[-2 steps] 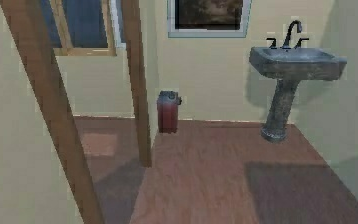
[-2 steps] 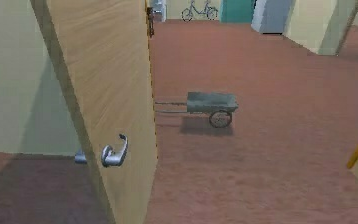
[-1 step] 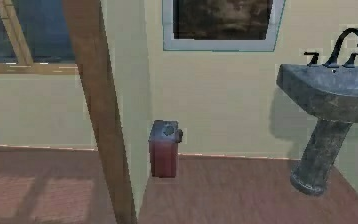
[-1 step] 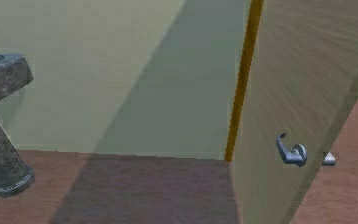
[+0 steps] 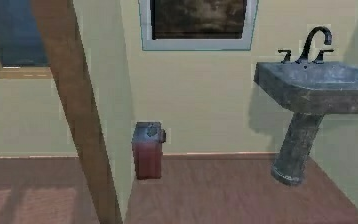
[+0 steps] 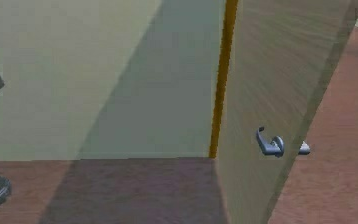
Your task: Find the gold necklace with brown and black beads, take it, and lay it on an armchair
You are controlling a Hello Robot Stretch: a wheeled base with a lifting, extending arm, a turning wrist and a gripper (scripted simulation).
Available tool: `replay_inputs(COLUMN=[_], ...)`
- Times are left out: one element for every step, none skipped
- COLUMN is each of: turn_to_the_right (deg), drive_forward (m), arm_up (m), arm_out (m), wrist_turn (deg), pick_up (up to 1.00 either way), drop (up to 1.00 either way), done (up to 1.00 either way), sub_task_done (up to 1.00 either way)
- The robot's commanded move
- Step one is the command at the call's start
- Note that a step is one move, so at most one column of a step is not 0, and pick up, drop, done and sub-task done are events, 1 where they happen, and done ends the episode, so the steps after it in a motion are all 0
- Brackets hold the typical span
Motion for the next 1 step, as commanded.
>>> replay_inputs(turn_to_the_right=[0.0], drive_forward=[0.30], arm_up=[0.00], arm_out=[0.00], wrist_turn=[0.0], pick_up=[0.00], drop=[0.00], done=[0.00], sub_task_done=[0.00])
